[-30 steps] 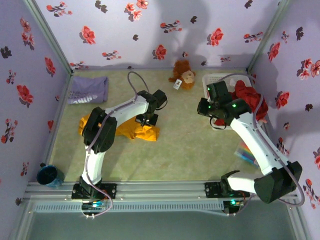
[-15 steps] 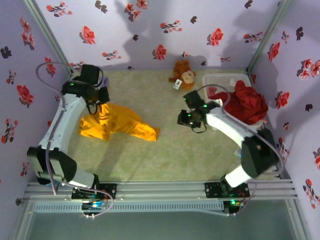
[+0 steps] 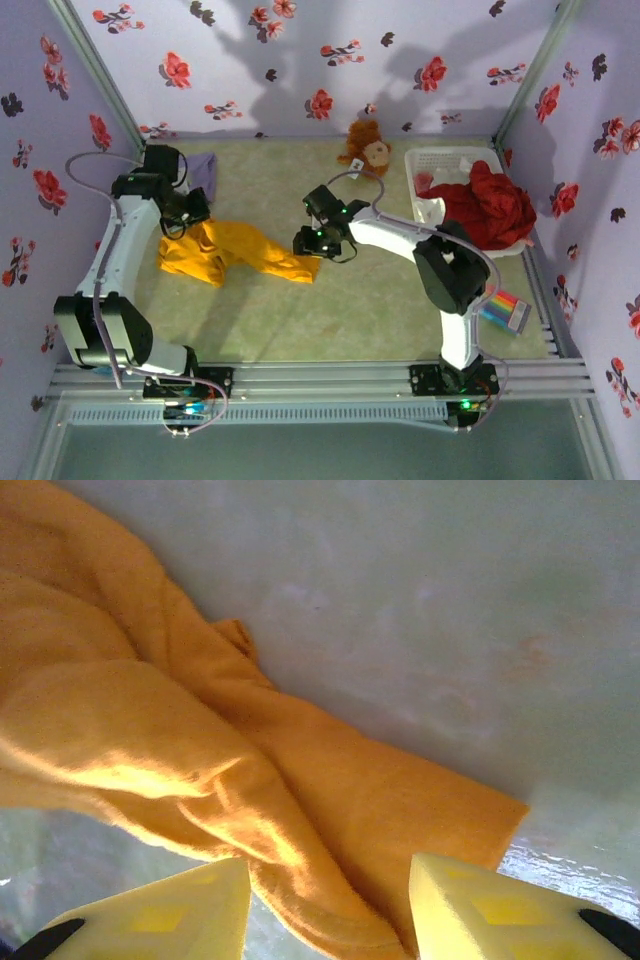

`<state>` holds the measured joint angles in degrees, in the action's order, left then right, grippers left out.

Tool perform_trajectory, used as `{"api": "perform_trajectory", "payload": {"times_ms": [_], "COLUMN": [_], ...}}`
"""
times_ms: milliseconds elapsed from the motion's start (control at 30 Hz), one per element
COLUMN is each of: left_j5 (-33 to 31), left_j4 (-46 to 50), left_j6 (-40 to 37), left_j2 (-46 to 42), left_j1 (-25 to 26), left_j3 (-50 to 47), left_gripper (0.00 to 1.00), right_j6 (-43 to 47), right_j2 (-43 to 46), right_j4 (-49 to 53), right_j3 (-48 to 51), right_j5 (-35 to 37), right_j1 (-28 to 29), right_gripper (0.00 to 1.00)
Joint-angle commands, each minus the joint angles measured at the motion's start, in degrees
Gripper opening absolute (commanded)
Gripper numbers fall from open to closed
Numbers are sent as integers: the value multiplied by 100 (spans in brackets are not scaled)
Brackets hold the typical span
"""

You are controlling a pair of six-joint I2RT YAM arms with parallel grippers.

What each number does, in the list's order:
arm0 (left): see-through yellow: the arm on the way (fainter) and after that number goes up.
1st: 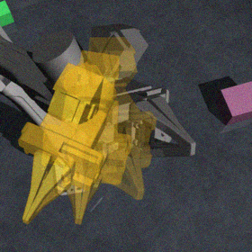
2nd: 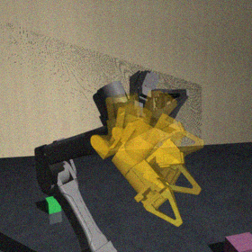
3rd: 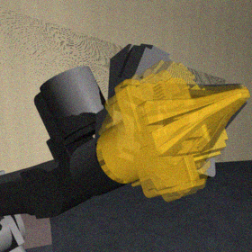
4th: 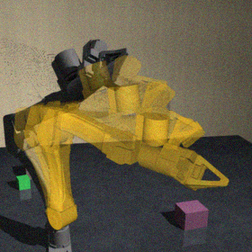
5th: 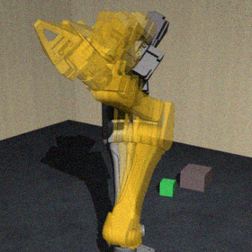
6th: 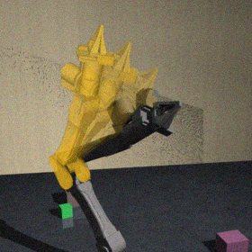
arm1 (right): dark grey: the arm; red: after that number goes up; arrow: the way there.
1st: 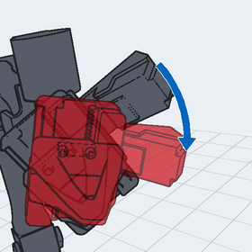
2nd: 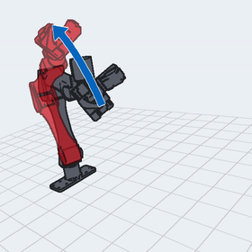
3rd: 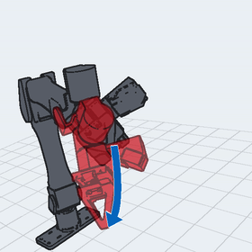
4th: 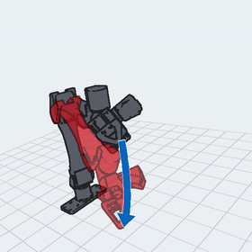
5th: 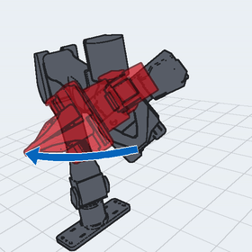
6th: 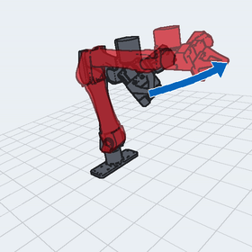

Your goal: Fold and stack the t-shirts

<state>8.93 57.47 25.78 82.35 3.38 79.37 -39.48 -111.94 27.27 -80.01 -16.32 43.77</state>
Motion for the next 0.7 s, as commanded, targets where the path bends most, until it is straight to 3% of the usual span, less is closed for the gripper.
{"api": "perform_trajectory", "payload": {"times_ms": [0, 200, 333, 433, 567, 667], "left_j5": [232, 263, 312, 368, 571, 1003], "left_j4": [19, 36, 64, 159, 273, 169], "left_j6": [-39, -51, -3, -53, -89, 190], "left_j2": [-218, -239, -242, -123, 214, 741], "left_j1": [-91, -135, -187, -197, -197, -189], "left_j3": [-57, -85, 27, 267, 832, 1773], "left_gripper": [0, 0, 0, 0, 0, 0], "right_j6": [-219, -20, 189, 356, 612, 765], "right_j2": [-218, -722, -786, -583, 3, 747], "right_j4": [250, 351, 729, 1152, 1672, 1955], "right_j3": [10, -221, -487, -708, -920, -987], "right_j5": [401, 119, 450, 637, 1091, 1385], "right_j1": [7, 39, 23, -87, -323, -730], "right_gripper": [47, 43, 14, 0, 0, 0]}}
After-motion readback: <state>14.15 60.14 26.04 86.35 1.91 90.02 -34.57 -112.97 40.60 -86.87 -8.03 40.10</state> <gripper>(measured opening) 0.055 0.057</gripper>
